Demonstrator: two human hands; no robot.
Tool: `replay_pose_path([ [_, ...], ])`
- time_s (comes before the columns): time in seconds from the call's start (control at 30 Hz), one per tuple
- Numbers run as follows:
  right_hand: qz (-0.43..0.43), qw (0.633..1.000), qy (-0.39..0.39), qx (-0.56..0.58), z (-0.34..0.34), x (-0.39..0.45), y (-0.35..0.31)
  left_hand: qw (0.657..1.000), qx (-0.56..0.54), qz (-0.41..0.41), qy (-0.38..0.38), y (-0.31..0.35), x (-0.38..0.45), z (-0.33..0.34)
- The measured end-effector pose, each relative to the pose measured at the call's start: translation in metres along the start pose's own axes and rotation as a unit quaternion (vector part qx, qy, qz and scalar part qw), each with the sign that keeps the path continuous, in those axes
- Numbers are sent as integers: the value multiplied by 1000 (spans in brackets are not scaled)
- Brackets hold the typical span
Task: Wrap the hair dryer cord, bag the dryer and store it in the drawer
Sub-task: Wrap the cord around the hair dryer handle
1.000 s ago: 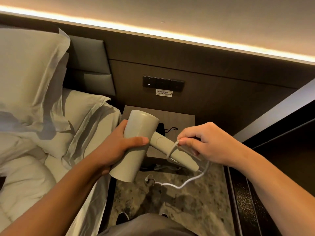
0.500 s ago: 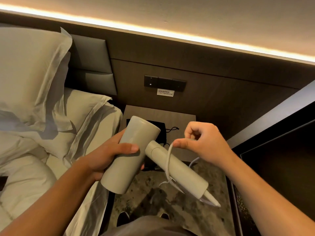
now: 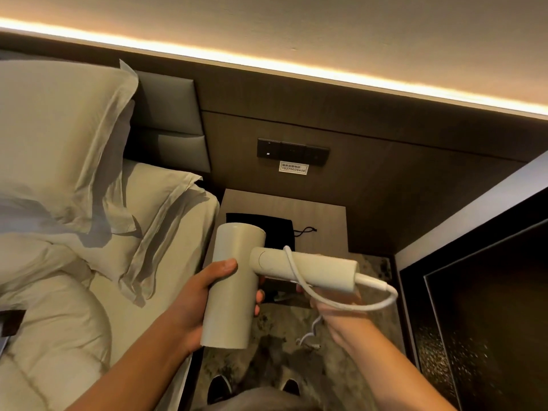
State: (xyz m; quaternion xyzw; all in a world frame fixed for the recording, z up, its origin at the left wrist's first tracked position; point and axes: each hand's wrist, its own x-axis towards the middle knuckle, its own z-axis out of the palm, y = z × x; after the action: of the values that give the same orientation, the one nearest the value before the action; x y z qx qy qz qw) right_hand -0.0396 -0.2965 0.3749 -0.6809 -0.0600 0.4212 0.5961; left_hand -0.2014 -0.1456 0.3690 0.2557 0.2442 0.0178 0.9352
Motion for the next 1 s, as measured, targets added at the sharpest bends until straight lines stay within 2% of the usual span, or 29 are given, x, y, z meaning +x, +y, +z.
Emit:
replay_pose_path([
  [0.03, 1, 999, 25, -29, 4, -2, 4, 1000, 1, 7, 7, -1, 1, -1],
  [0.1, -57, 992, 42, -104, 10, -3, 6, 999, 1, 20, 27, -1, 3, -3],
  [0.23, -59, 991, 31, -118, 18, -8, 2, 995, 4, 54, 85, 1, 4, -4],
  [0.33, -77, 981, 16, -177, 22, -11, 0, 985, 40, 107, 126, 1, 5, -1],
  [0.43, -111, 967, -10, -227, 28, -15, -5, 971, 59, 146, 183, -1, 7, 1],
  [0.57, -96, 957, -32, -273, 38, -20, -4, 953, 86, 176, 231, 3, 7, -5],
  [0.77, -80, 941, -64, -324, 46, -22, -7, 906, 205, 201, 312, 10, 5, -11],
  [0.9, -150, 908, -66, -385, 43, -22, -26, 880, 288, 205, 317, 16, 5, -13],
  [1.0, -215, 858, -55, -463, 39, -21, -42, 878, 328, 187, 294, 27, 2, -11],
])
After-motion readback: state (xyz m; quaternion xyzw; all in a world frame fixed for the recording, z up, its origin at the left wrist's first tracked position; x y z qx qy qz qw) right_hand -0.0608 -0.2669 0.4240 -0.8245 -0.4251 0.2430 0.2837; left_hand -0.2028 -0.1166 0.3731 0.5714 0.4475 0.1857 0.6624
